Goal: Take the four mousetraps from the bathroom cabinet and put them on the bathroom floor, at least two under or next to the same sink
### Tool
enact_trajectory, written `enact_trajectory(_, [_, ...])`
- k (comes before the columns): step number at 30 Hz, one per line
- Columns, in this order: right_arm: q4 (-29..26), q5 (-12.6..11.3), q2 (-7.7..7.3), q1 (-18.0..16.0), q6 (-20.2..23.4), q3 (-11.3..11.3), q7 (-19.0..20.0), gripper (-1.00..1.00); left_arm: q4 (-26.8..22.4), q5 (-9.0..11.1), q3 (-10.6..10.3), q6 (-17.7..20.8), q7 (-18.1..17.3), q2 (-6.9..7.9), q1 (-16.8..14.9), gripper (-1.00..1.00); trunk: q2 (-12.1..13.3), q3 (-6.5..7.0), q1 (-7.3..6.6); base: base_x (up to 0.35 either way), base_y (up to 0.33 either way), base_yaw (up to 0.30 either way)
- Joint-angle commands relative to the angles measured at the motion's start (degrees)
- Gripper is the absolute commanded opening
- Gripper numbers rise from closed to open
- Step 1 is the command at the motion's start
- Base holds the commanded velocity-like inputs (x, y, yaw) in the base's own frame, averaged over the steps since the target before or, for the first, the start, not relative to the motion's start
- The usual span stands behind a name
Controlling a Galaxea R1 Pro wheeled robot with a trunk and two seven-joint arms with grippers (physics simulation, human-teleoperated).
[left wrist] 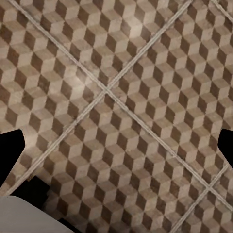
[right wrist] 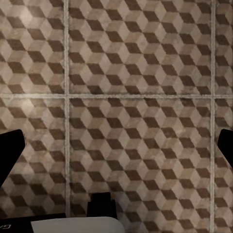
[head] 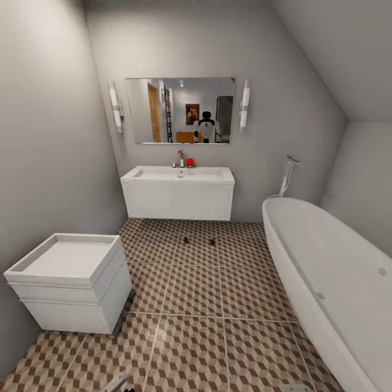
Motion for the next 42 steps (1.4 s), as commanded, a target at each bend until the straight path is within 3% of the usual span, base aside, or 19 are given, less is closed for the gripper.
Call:
enact_trajectory(1, [-0.28, -0.49, -0.02, -0.11, -0.49, 0.48, -0.21, 1.0, 0.0, 0.31, -0.48, -0.12, 0.28, -0.13, -0.04, 1.0, -0.04, -0.06, 0.0, -0.048, 0.0, 0.279])
enact_trajectory(31, [-0.22, -0.57, -0.49, -0.11, -0.43, 0.47, -0.7, 1.0, 0.01, 0.53, -0.43, -0.03, 0.65, -0.78, -0.02, 1.0, -0.04, -0.06, 0.0, -0.007, 0.0, 0.285])
enact_trajectory(42, [-0.24, -0.57, -0.39, -0.1, -0.42, 0.48, -0.73, 1.0, 0.0, 0.59, -0.43, -0.02, 1.24, -0.78, -0.01, 1.0, -0.04, -0.06, 0.0, -0.198, 0.094, 0.289])
